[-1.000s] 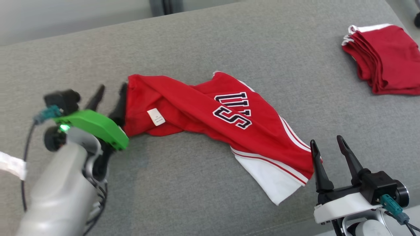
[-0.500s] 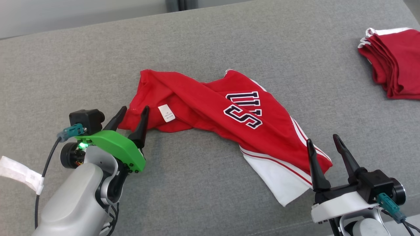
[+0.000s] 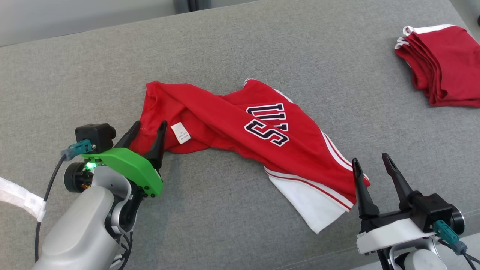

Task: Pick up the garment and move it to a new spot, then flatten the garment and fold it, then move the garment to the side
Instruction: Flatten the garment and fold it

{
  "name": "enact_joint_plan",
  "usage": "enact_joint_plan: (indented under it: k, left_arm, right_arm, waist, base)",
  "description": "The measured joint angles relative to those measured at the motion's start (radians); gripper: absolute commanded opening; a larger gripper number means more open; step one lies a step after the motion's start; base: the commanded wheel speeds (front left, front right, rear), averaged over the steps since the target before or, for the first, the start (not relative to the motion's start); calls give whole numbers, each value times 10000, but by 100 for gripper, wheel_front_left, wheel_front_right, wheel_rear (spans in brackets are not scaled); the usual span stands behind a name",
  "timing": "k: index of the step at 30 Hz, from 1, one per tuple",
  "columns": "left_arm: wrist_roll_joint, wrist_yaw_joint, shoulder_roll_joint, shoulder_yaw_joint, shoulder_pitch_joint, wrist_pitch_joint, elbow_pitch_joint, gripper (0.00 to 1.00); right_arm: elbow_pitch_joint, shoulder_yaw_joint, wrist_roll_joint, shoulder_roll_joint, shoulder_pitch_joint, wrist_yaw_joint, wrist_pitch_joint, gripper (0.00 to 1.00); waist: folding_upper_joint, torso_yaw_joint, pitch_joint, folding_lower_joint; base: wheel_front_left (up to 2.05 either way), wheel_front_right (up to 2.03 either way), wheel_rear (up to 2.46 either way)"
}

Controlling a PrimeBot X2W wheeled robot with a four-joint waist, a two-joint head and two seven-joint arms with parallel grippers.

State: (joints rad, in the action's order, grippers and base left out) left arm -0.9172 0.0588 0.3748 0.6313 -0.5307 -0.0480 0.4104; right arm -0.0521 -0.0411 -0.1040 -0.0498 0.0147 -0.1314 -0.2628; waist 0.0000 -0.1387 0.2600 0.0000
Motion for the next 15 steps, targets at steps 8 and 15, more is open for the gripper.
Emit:
enact_joint_plan:
  k: [8,15]
  left_arm:
    - [-61,-163,-27,199,147,134,50,0]
    - [-123,-290,-71,196,332,-100,-209,0]
  right_arm:
    - [-2,48,-2,0,2,0,0,100]
    - [0,171,0,-2,56,0,0,100]
  waist:
    - [0,61,-65,0]
    - [0,230,-214,0]
  base:
    - [0,0,0]
    - [0,0,0]
